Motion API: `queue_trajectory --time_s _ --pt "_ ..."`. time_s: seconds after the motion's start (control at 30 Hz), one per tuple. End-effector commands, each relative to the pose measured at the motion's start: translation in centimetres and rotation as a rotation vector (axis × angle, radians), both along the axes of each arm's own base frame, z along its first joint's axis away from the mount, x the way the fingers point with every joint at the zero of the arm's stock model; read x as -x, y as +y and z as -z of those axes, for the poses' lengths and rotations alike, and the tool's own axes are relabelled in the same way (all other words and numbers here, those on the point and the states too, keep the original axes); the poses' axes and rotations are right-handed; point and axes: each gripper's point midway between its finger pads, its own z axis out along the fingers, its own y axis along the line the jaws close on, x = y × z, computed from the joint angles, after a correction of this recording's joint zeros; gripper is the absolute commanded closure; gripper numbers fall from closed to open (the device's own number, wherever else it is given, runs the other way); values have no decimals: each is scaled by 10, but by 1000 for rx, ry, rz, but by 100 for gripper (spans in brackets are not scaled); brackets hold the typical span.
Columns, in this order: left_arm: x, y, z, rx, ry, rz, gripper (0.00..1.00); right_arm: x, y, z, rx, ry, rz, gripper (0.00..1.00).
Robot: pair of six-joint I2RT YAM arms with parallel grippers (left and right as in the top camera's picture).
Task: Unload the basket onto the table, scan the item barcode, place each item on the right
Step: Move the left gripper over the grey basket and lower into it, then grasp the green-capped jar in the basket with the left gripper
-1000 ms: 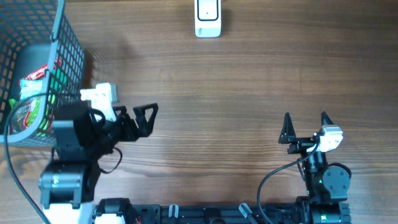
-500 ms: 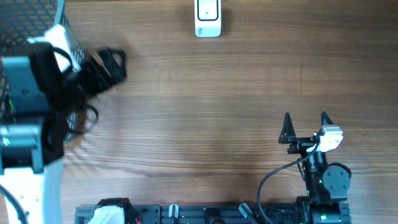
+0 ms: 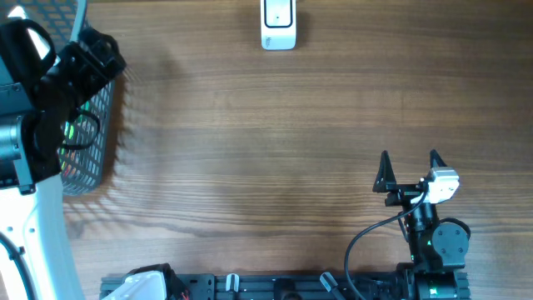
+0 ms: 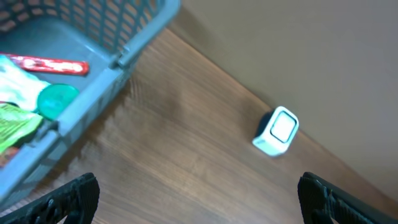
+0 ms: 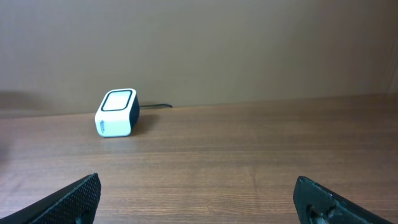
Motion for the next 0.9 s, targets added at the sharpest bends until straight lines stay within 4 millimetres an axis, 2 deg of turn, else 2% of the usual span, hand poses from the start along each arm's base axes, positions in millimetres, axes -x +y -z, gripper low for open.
queue_trajectory --time_s 0.0,0.2,0.33,0.43,0.6,0.87 --pt "8 44 -10 56 -43 -243 0 0 2 0 -15 1 -14 0" --pt "23 105 4 143 -18 -440 0 0 2 0 -15 1 -13 0" --pt "42 140 23 231 27 -618 0 0 2 0 -15 1 -14 0" --pt "53 161 46 314 89 -735 0 0 2 0 -15 1 -13 0" --pt "49 175 88 377 225 -773 0 0 2 0 -15 1 -14 0" --pt "15 184 147 499 355 -751 1 0 2 0 -15 1 -14 0"
